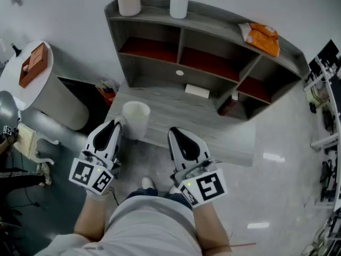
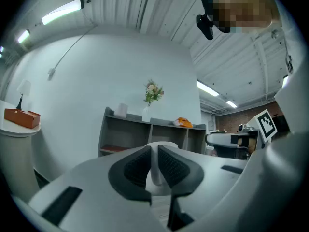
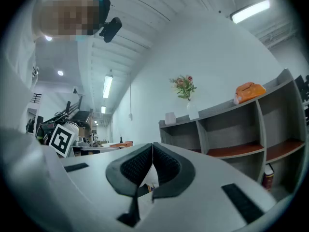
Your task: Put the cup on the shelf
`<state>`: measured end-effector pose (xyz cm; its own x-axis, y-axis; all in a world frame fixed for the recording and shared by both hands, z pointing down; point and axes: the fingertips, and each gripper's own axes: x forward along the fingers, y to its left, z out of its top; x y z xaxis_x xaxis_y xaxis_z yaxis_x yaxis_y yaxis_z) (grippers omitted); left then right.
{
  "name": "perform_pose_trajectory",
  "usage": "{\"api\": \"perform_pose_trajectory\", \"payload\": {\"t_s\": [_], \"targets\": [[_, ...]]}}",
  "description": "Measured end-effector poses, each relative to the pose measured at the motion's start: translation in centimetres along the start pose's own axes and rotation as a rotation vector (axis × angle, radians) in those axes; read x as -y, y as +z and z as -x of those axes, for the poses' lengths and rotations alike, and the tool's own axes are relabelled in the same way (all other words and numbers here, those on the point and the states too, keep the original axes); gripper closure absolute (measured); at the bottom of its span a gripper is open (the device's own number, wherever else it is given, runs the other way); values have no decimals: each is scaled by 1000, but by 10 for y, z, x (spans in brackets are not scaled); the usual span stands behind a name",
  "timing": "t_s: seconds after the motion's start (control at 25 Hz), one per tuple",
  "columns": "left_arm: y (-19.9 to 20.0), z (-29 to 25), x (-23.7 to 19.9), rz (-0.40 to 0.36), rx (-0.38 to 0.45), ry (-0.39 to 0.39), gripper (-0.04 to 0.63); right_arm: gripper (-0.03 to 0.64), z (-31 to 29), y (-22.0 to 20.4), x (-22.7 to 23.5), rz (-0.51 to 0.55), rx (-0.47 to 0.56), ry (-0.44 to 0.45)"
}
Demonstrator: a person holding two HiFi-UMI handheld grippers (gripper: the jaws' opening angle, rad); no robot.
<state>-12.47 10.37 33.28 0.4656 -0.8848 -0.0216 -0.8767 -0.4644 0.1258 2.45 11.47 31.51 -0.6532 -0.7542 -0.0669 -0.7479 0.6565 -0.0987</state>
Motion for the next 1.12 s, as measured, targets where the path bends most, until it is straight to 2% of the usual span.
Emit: {"api": "perform_pose_trajectory", "payload": {"t_s": [0.68, 0.96, 1.12], "targets": [[-5, -4, -58, 43, 9, -86, 541, 594, -40, -22, -11, -38, -8, -124], [-11, -36, -64, 44, -7, -78, 541, 594, -57, -24, 18, -45, -8, -121], [-14, -63, -66, 42, -10, -42, 541, 594, -72, -27, 49, -59, -13, -85]]}}
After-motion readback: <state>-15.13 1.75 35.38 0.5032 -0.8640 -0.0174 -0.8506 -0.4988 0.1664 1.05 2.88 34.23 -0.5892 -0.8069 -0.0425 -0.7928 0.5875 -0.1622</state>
